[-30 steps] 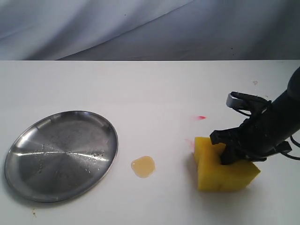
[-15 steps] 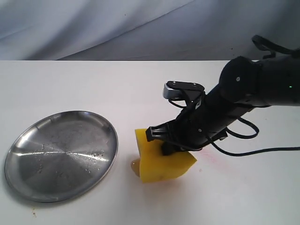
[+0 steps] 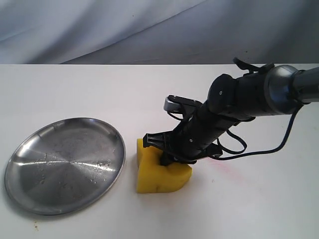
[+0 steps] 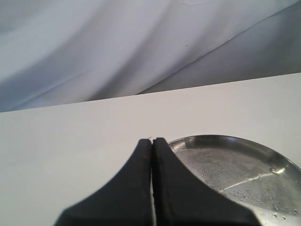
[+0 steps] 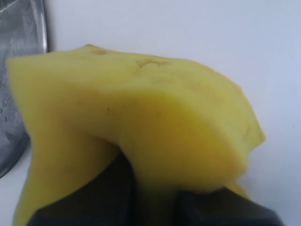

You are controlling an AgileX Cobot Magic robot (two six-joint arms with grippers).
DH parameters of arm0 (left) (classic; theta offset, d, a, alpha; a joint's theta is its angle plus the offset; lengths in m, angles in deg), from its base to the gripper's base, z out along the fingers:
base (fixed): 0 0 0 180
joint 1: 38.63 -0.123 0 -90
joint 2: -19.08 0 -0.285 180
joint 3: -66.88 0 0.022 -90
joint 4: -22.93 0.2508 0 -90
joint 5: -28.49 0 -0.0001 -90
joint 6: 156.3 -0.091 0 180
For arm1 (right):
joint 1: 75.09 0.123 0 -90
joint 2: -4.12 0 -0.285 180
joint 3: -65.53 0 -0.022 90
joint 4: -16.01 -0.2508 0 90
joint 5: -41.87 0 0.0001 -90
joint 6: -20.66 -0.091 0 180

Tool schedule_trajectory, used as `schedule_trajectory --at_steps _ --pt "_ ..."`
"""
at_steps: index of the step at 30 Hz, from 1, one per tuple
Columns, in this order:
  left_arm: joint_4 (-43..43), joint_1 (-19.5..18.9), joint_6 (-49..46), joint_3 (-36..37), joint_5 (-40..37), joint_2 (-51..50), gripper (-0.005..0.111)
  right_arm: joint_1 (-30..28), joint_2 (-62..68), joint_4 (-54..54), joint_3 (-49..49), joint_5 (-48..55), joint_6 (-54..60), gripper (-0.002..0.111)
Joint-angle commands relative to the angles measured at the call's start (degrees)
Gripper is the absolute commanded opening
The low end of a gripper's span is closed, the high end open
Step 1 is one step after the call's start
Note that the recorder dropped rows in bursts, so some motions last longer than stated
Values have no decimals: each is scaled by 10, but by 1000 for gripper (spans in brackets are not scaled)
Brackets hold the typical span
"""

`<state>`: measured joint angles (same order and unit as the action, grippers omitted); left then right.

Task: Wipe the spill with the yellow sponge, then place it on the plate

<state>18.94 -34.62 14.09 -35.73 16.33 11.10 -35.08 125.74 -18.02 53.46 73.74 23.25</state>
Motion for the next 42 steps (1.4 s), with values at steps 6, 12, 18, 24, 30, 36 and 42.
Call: schedule_trajectory --at_steps 6,12,18,24,30,36,42 --pt "0 0 5 -2 4 2 0 7 39 3 0 -10 -2 0" --pt "0 0 5 -2 4 2 0 5 39 115 0 26 -33 0" --pt "0 0 5 -2 4 2 0 5 23 323 0 83 -151 0" --pt "0 0 5 -2 4 2 0 5 -26 456 0 120 -231 0" --pt "0 0 5 -2 4 2 0 6 -42 434 0 123 -236 0" --pt "0 0 5 -2 4 2 0 25 -40 292 1 87 -149 0" --pt "0 0 5 -2 4 2 0 74 -33 282 5 55 -146 0"
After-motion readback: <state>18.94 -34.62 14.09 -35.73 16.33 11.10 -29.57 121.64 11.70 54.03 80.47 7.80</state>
